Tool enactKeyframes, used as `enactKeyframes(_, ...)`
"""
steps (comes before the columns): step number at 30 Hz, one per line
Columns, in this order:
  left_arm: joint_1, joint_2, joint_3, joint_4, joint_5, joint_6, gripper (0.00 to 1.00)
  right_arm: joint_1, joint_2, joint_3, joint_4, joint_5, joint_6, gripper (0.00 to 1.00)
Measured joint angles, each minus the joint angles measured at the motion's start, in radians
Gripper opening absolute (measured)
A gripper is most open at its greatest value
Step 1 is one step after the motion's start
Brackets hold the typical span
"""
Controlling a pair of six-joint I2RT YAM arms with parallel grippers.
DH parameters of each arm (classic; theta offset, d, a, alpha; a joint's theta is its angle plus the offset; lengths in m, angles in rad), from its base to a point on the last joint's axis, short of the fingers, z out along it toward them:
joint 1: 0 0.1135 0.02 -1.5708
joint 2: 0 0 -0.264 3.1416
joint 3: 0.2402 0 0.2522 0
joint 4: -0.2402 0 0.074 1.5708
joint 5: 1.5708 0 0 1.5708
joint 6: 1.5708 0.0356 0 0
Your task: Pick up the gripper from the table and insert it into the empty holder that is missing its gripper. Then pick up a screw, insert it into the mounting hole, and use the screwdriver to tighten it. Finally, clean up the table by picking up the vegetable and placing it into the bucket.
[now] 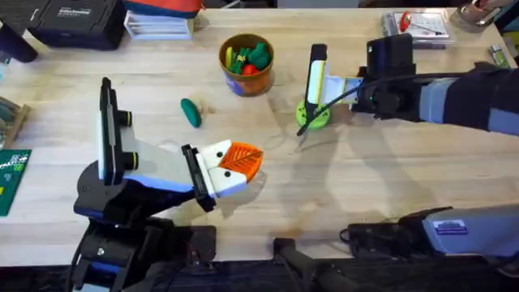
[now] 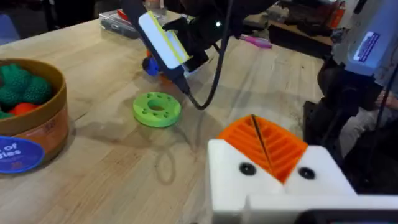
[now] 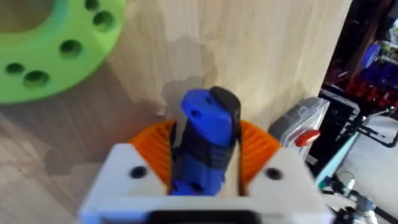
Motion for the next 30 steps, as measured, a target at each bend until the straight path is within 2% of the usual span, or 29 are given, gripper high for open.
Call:
enactKeyframes(4, 0.000, 0.000, 0.000, 0.000, 0.000, 0.000, 0.004, 0.000, -0.005, 0.025, -0.004, 0.017, 0.048, 0.916)
enactKeyframes(5, 0.000, 0.000, 0.000, 0.000, -0.001, 0.000, 0.004, -0.001, -0.009, 0.037, -0.024, 0.020, 0.064, 0.974)
enactKeyframes(13, 0.000, 0.000, 0.000, 0.000, -0.001, 0.000, 0.004, 0.008, -0.067, 0.045, -0.195, 0.034, 0.273, 0.994)
enactKeyframes(20, 0.000, 0.000, 0.000, 0.000, -0.001, 0.000, 0.004, 0.060, -0.247, 0.080, -0.565, 0.027, 0.506, 0.994)
enactKeyframes(21, 0.000, 0.000, 0.000, 0.000, -0.001, 0.002, 0.030, 0.074, -0.282, 0.099, -0.620, 0.026, 0.541, 0.994)
enactKeyframes(22, 0.000, 0.000, 0.000, 0.000, -0.001, 0.004, 0.143, 0.092, -0.319, 0.125, -0.677, 0.025, 0.578, 0.994)
enactKeyframes(27, 0.000, 0.000, 0.000, 0.000, -0.001, 0.004, 0.924, 0.207, -0.490, 0.245, -0.912, -0.048, 0.774, 0.992)
enactKeyframes(28, 0.000, 0.000, 0.000, 0.000, -0.001, 0.005, 0.971, 0.231, -0.520, 0.256, -0.940, -0.072, 0.815, 0.992)
enactKeyframes(30, 0.000, 0.000, 0.000, 0.000, -0.001, 0.006, 0.984, 0.283, -0.581, 0.266, -0.978, -0.123, 0.903, 0.992)
